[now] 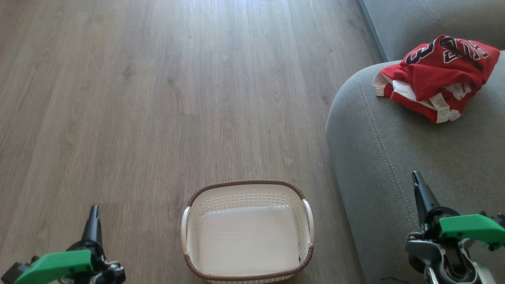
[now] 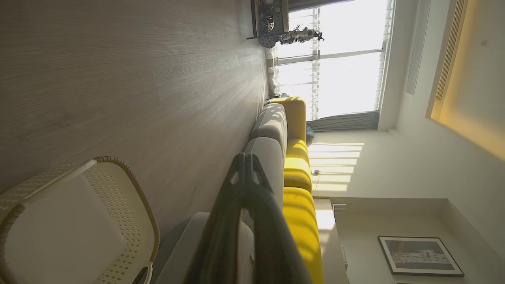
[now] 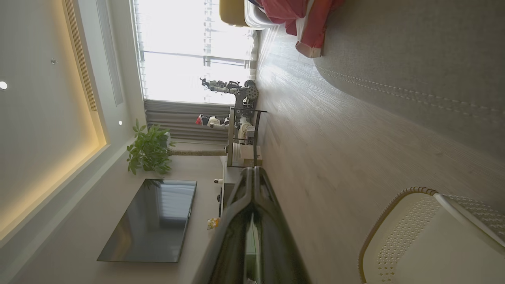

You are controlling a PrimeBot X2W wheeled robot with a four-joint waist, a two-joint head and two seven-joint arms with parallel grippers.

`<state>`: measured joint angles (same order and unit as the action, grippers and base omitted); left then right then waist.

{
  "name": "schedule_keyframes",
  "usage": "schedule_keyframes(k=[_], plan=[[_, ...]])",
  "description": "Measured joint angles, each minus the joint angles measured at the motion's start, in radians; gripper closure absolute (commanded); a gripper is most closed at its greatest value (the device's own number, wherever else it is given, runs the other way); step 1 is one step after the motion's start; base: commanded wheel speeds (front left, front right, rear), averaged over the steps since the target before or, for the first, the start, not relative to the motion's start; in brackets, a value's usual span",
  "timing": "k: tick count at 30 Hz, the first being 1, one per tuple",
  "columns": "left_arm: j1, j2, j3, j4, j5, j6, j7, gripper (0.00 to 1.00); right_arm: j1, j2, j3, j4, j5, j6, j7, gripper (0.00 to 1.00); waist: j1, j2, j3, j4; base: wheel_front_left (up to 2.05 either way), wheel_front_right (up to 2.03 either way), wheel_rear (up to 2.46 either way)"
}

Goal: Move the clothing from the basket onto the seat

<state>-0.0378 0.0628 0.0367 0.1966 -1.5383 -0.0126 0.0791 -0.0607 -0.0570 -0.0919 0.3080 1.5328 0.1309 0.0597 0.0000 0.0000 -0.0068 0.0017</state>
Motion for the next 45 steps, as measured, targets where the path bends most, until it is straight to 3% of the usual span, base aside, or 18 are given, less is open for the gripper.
schedule_keyframes(k=[9,45], plan=[[-0.014,-0.018,0.032,-0.006,-0.072,-0.023,0.022,1.00,-0.014,-0.007,-0.002,-0.008,0.102,0.000,0.019,1.00,0.0000,0.0000,0.004,-0.002,0.00,0.00,0.00],[-0.014,-0.018,0.039,-0.006,-0.072,-0.024,0.022,1.00,-0.014,-0.023,0.020,-0.008,0.123,0.000,0.006,1.00,0.0000,0.0000,0.004,-0.002,0.00,0.00,0.00]])
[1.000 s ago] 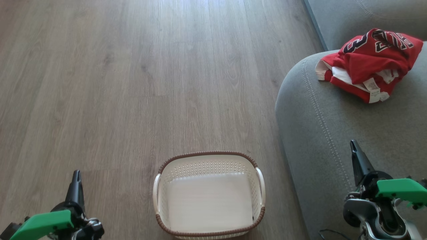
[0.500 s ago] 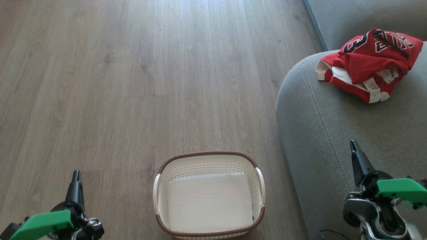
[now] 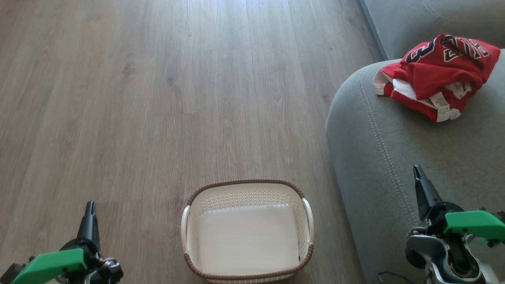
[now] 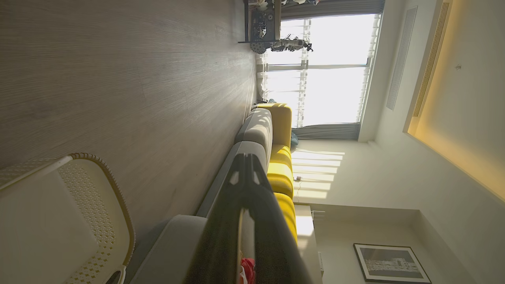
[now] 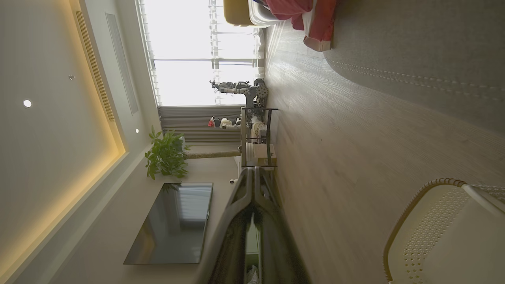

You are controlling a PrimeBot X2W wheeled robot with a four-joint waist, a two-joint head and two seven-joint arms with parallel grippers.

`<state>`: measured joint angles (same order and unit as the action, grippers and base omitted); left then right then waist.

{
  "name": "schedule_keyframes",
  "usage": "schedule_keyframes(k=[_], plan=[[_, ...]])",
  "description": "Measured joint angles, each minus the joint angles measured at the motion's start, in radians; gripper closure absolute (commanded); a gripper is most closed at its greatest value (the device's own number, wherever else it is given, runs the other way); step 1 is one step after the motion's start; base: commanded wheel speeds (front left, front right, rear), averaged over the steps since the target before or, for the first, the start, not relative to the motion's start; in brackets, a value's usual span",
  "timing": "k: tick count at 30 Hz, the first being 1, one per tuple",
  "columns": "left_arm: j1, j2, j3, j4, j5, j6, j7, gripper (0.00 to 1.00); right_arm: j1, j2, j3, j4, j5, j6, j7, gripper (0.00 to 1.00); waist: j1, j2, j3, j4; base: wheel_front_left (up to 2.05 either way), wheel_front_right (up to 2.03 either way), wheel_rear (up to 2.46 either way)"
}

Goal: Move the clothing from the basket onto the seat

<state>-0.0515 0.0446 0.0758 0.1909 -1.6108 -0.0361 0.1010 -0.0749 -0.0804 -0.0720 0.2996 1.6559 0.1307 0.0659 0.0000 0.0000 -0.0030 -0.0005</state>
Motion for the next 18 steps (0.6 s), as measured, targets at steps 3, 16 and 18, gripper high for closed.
schedule_keyframes(k=[3,16,18], plan=[[0.000,0.000,0.000,0.000,0.000,0.000,0.000,1.00,0.000,-0.002,0.004,0.000,0.000,0.000,0.000,1.00,0.0000,0.0000,0.000,0.000,0.00,0.00,0.00],[0.000,0.000,0.001,0.000,0.000,0.000,0.000,1.00,0.000,-0.016,0.014,-0.004,0.019,0.000,-0.010,1.00,0.0000,0.0000,0.000,0.000,0.00,0.00,0.00],[0.000,0.000,0.001,0.000,0.000,0.000,0.000,1.00,0.000,-0.017,0.017,-0.004,0.019,0.000,-0.011,1.00,0.0000,0.0000,0.000,0.000,0.00,0.00,0.00]])
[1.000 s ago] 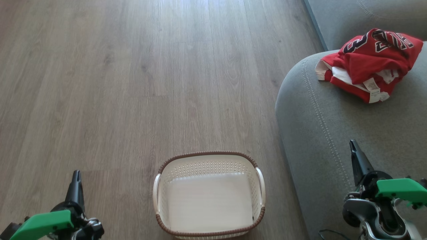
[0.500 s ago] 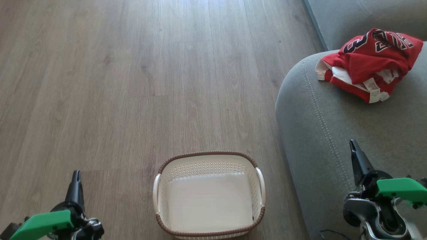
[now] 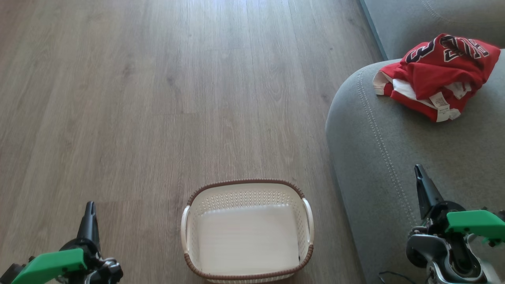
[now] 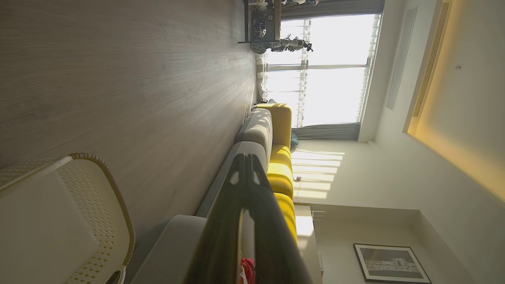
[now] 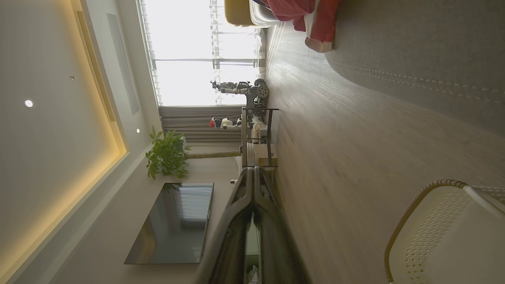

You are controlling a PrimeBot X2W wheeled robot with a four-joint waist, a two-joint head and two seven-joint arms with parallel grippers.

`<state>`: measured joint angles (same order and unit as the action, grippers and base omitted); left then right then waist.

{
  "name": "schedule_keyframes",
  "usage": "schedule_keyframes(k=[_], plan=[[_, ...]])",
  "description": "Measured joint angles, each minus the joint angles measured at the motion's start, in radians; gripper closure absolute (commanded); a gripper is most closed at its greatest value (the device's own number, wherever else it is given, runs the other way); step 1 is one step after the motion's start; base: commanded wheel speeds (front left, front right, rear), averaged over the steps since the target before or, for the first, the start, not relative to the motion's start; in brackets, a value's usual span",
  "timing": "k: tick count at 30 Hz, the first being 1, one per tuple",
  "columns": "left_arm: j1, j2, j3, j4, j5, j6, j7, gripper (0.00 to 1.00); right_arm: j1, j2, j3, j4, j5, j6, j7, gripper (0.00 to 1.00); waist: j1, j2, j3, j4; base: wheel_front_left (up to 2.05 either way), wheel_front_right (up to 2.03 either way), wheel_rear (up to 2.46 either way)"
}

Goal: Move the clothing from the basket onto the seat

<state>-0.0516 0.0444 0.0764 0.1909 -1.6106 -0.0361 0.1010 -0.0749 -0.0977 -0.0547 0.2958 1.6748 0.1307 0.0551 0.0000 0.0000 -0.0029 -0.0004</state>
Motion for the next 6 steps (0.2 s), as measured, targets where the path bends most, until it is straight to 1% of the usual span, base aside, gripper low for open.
schedule_keyframes(k=[6], plan=[[0.000,0.000,0.000,0.000,0.000,0.000,0.000,1.00,0.000,-0.002,0.005,0.000,0.008,0.000,-0.009,1.00,0.0000,0.0000,0.000,0.000,0.00,0.00,0.00]])
